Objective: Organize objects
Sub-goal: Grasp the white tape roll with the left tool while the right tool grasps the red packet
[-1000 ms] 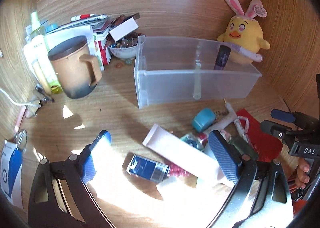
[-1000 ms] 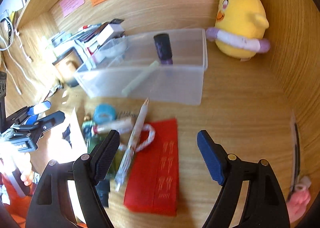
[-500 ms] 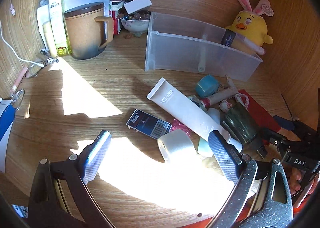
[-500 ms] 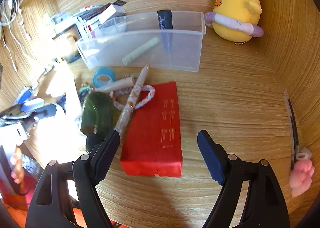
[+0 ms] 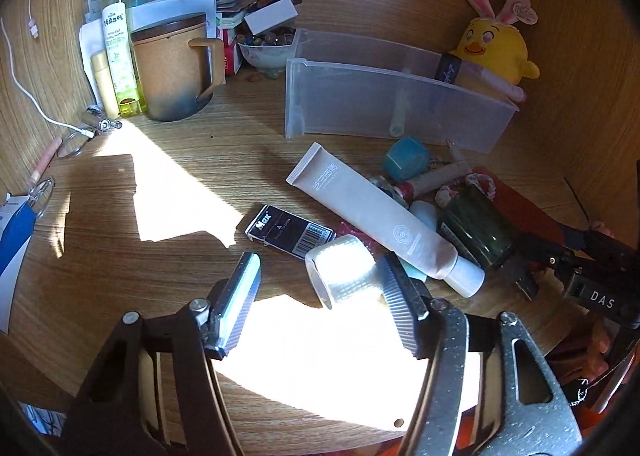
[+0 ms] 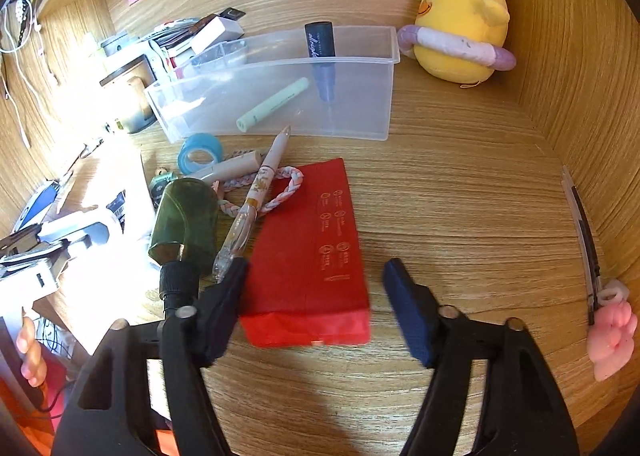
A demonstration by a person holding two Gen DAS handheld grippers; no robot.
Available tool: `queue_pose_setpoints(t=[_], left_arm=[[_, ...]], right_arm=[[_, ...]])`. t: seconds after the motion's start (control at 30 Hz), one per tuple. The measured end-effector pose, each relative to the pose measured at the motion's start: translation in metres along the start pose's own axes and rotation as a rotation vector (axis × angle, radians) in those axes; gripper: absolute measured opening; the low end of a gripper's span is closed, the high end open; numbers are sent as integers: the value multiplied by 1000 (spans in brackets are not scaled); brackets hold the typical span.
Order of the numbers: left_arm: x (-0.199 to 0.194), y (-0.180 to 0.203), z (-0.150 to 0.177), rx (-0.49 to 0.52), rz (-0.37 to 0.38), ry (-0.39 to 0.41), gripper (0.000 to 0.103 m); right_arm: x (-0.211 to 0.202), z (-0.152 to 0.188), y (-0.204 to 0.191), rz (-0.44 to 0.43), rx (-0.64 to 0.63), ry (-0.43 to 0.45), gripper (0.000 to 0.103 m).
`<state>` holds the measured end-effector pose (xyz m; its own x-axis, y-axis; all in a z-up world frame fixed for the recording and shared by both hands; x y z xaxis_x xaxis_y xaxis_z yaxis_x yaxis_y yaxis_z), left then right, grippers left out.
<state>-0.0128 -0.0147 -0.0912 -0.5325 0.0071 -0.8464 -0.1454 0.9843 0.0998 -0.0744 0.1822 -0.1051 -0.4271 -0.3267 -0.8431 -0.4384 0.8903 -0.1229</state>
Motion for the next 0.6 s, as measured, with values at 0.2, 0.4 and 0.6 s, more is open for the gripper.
queue_pose_setpoints(t=[0.2,0.4,0.6], left_arm=[[0,3,-1,2,19,8,27],[-6,2,-2,2,23,23,25],[-21,8,-9,17,41,65,25]], right_arm=[[-3,3,4,8,10,23,54],[-15,4,19,9,54,53,54],[-37,-2,29,3,74,109,54]])
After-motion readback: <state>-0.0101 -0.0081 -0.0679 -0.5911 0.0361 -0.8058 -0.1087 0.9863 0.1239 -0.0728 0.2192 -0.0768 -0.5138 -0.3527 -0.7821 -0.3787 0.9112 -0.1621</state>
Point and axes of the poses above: each gripper's, at about its wrist camera, not at the fingertips, and x roughly the way its jaws point, y to its right, z to its underside, the point moved 5 cm from there along x, roughly the way its jaws point, and after that the axes turned 10 degrees about -y, right-handed, at the moved point
